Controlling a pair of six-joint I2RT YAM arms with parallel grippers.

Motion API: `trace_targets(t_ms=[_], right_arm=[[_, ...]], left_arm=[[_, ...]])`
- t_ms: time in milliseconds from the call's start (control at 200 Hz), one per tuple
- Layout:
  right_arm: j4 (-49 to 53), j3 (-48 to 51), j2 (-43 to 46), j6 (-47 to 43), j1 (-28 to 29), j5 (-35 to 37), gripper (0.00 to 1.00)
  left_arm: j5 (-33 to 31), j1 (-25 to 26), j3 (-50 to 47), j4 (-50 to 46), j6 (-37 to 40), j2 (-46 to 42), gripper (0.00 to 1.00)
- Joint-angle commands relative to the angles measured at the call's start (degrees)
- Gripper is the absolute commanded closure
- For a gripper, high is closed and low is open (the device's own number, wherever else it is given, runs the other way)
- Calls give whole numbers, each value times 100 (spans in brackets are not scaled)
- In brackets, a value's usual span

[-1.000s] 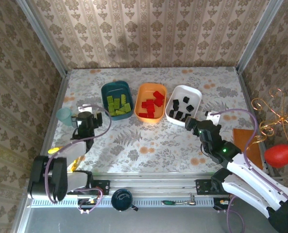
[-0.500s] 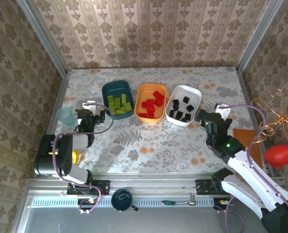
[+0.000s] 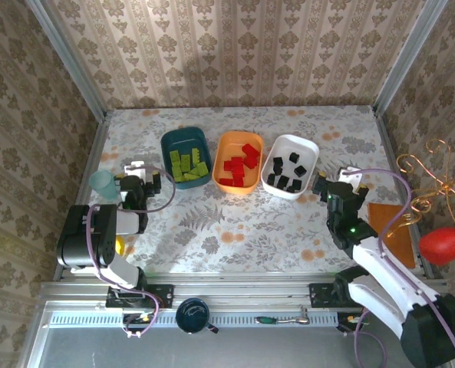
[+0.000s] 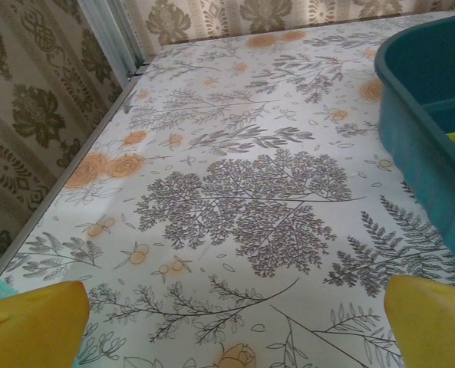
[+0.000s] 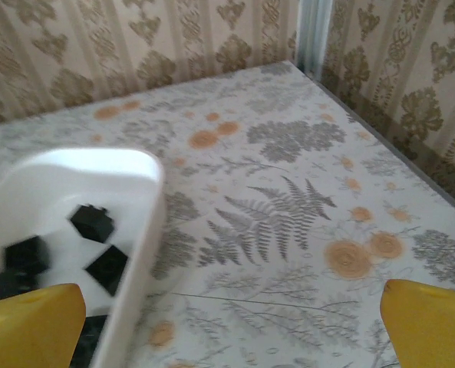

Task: Sort the legos into containers by color
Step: Reset both arms

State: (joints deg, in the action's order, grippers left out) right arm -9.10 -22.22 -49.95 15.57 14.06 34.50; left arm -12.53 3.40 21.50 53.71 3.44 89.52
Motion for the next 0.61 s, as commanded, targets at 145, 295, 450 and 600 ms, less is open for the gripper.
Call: trace_targets(t_ms=[145, 295, 450, 600], right_arm=[[-1917, 195, -1234, -966, -743, -829, 0], [-3127, 247, -2332, -995, -1020, -1495, 0], [-3572, -97, -3228, -1232, -1046, -1813, 0], [-4180, -31, -3788, -1216, -1131, -2081, 0]], left_arm=[[-67, -55, -40, 226, -135, 0, 0], [60, -25, -28, 205, -52, -4, 0], [74, -26, -31, 222, -54, 0, 0], [76, -33, -31, 210, -54, -3, 0]])
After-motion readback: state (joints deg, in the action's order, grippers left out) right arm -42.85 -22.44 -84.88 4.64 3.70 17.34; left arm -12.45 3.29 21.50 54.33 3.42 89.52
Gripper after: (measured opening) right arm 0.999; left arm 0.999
